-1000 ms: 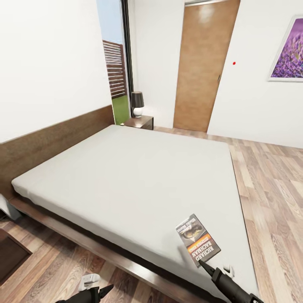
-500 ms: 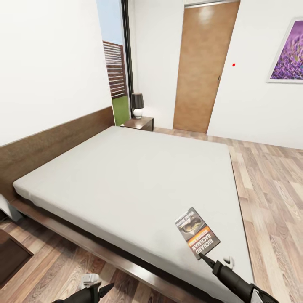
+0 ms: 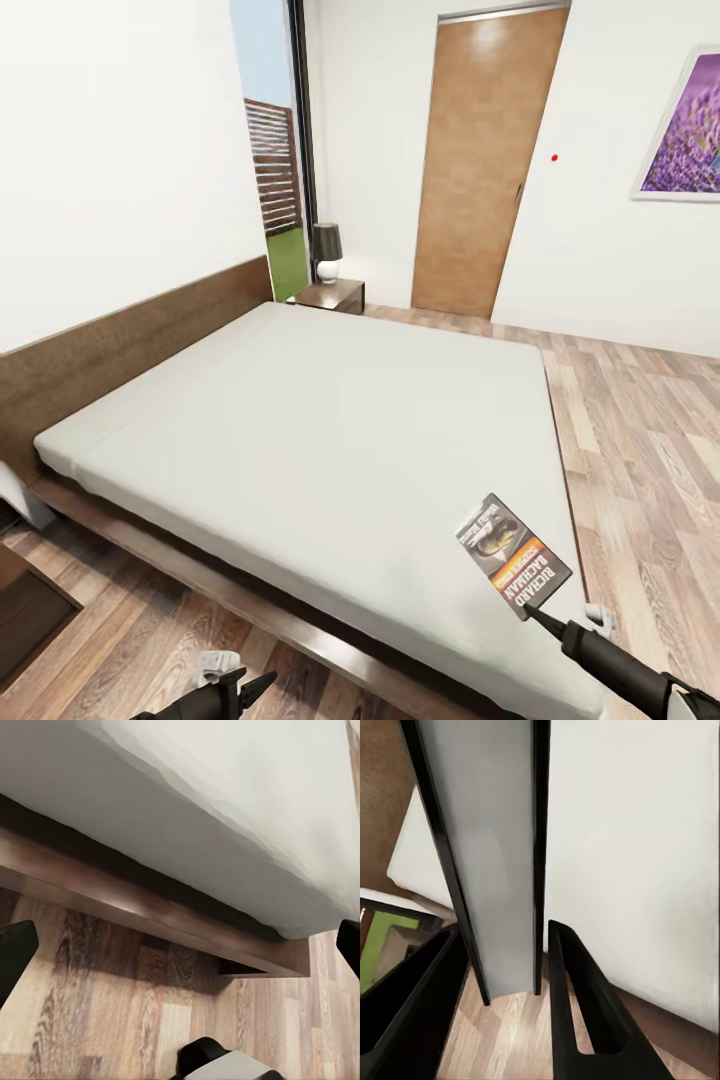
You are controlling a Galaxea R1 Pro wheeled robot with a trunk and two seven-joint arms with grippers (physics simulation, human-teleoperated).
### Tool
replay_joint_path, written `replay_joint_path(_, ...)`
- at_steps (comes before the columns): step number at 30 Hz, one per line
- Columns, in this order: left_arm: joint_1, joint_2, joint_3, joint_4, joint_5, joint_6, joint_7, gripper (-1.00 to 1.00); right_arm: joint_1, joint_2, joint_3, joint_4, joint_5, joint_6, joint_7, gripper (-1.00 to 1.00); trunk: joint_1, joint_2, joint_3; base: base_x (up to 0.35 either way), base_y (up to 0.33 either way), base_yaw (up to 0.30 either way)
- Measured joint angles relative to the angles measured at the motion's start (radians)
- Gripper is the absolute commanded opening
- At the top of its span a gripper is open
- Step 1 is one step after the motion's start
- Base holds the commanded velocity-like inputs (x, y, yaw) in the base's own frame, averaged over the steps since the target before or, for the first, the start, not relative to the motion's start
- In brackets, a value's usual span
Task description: In the bedroom, move the book from the bed onto either nightstand, and place the two sandals side by side next to the bed.
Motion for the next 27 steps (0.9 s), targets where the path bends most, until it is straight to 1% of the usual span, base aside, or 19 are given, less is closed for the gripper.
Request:
replay_joint_path(1,0.0,-0.001,0.0,0.009,-0.001,0.0,0.0,1.0,0.0,-0.016,0.0,0.0,0.0,0.0,0.003,-1.0,-0.004,0.007,0.003,0.0,0.0,0.0)
replay_joint_path(3,0.0,-0.001,0.0,0.022,-0.002,-0.001,0.0,1.0,0.001,-0.028,0.002,-0.001,-0.001,0.001,0.006,-1.0,-0.012,0.021,0.009,0.0,0.0,0.0)
replay_joint_path(5,0.0,-0.001,-0.001,0.028,-0.003,-0.001,-0.001,1.0,0.001,-0.033,0.005,-0.001,-0.001,0.001,0.01,-1.0,-0.019,0.035,0.016,0.0,0.0,0.0)
replay_joint_path(6,0.0,-0.001,-0.002,0.032,-0.003,-0.001,-0.001,1.0,0.001,-0.036,0.012,-0.001,-0.001,0.001,0.017,-1.0,-0.023,0.042,0.019,0.0,0.0,0.0)
replay_joint_path(7,0.0,-0.001,-0.002,0.037,-0.003,-0.001,-0.001,1.0,0.001,-0.039,0.041,-0.001,0.0,0.002,0.024,-1.0,-0.027,0.049,0.022,0.0,0.0,0.0)
replay_joint_path(8,0.0,-0.001,-0.002,0.037,-0.003,-0.001,-0.001,1.0,0.001,-0.039,0.054,-0.001,0.0,0.001,0.025,-1.0,-0.031,0.056,0.025,0.0,0.0,0.0)
replay_joint_path(10,0.0,0.0,-0.003,0.039,-0.003,-0.002,-0.002,1.0,0.001,-0.04,0.117,-0.001,0.001,0.0,0.027,-1.0,-0.038,0.07,0.031,0.0,0.0,0.0)
replay_joint_path(13,0.0,0.0,-0.003,0.04,-0.003,-0.002,-0.002,1.0,0.001,-0.041,0.159,0.001,0.002,-0.002,0.02,-1.0,-0.05,0.091,0.041,0.0,0.0,0.0)
replay_joint_path(16,0.0,-0.001,-0.003,0.041,-0.003,-0.001,-0.001,1.0,0.001,-0.041,0.175,0.004,0.002,-0.01,-0.002,-1.0,-0.061,0.112,0.05,0.0,0.0,0.0)
replay_joint_path(19,0.0,-0.001,-0.004,0.041,-0.003,-0.001,-0.001,1.0,0.001,-0.039,0.18,0.004,0.002,-0.015,-0.019,-1.0,-0.073,0.133,0.06,0.0,0.0,0.0)
replay_joint_path(27,0.0,-0.001,-0.003,0.041,-0.003,-0.001,-0.002,1.0,0.001,-0.041,0.181,0.016,0.0,-0.016,-0.022,-1.0,-0.104,0.189,0.085,0.0,0.0,0.0)
